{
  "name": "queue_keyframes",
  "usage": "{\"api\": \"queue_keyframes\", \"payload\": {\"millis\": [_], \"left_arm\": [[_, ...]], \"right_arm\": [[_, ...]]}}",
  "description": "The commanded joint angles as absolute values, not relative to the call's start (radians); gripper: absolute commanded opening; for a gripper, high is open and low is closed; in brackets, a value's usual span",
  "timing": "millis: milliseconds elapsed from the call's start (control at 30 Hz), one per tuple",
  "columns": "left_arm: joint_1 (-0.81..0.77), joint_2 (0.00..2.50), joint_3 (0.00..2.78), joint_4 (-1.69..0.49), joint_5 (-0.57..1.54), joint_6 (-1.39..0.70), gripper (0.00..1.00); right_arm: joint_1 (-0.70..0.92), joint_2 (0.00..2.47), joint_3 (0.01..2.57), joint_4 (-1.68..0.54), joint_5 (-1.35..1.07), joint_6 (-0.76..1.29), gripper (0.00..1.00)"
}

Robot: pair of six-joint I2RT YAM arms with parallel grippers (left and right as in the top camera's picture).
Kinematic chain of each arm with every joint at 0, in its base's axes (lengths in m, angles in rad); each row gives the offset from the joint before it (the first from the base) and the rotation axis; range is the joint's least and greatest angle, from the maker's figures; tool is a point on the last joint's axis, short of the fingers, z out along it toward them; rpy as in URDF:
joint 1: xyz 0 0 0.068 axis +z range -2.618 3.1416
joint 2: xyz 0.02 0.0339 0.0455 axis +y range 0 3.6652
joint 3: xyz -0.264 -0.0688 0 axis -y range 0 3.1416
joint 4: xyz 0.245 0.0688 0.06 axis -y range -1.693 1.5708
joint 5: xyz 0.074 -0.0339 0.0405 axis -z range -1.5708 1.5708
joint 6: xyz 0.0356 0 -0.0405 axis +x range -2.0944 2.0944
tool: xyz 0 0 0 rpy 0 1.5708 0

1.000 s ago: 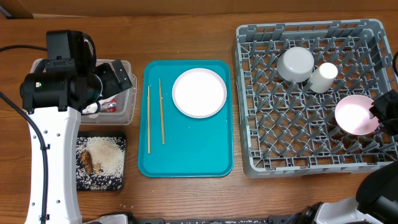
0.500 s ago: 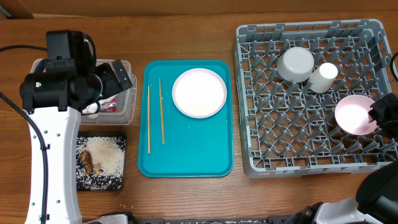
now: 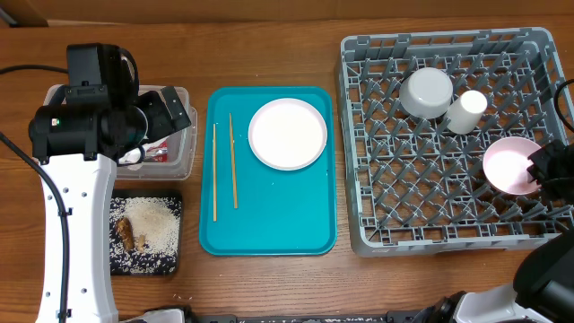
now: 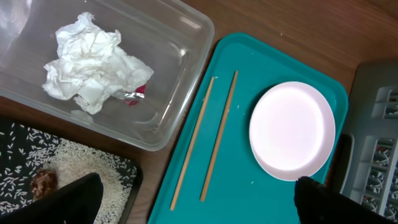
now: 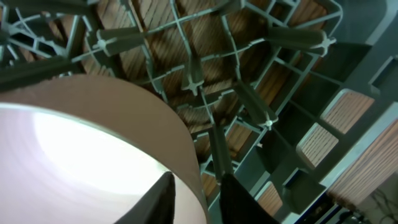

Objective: Sort waste into correct bins and load items into the dishwasher

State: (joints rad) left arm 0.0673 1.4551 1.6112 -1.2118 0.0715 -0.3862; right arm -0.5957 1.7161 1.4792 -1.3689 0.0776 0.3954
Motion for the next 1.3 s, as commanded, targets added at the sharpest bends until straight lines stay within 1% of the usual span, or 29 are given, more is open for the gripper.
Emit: {"api": "queue_keyframes", "payload": {"millis": [0,67,100,133,167,433,633,767,867,933,1000,1067,1133,1200,1267], "left_arm": [[0.065,1.453,1.625,-1.211,0.071,-0.393,1.00],[0.065,1.453,1.625,-1.211,0.071,-0.393,1.00],[0.065,1.453,1.625,-1.211,0.071,-0.393,1.00],[0.065,1.453,1.625,-1.211,0.071,-0.393,1.00],[0.065,1.453,1.625,-1.211,0.071,-0.393,1.00],[0.065,1.453,1.625,-1.211,0.071,-0.393,1.00],[0.065,1.453,1.625,-1.211,0.071,-0.393,1.00],[0.065,1.453,1.625,-1.211,0.071,-0.393,1.00],[0.065,1.453,1.625,-1.211,0.071,-0.393,1.00],[0.065,1.453,1.625,-1.211,0.071,-0.393,1.00],[0.065,1.453,1.625,-1.211,0.071,-0.393,1.00],[0.065,1.453,1.625,-1.211,0.071,-0.393,1.00],[0.065,1.453,1.625,-1.211,0.071,-0.393,1.00],[0.065,1.453,1.625,-1.211,0.071,-0.393,1.00],[0.065,1.453,1.625,-1.211,0.071,-0.393,1.00]], "right_arm": [[-0.601,1.713,1.483,-1.362,0.089,0.393,0.19],[-0.602,1.713,1.483,-1.362,0.089,0.393,0.16],[-0.601,1.713,1.483,-1.362,0.089,0.393,0.12],[-0.601,1.713,1.483,-1.362,0.089,0.393,0.05],[-0.601,1.713,1.483,-1.362,0.089,0.393,0.04],[-0.578,1.656,1.488,-1.365,0.095,0.397,0.04],[-0.484,1.529,1.494,-1.389,0.227,0.437,0.04],[-0.380,1.482,1.494,-1.452,0.383,0.508,0.04],[-0.291,1.481,1.496,-1.528,0.456,0.531,0.04],[-0.236,1.481,1.496,-1.571,0.547,0.575,0.04],[-0.166,1.481,1.496,-1.599,0.675,0.577,0.04],[-0.124,1.481,1.496,-1.608,0.750,0.572,0.04],[-0.088,1.481,1.496,-1.626,0.786,0.495,0.04],[-0.043,1.482,1.496,-1.626,0.785,0.325,0.04],[-0.004,1.482,1.496,-1.610,0.787,0.202,0.04]]}}
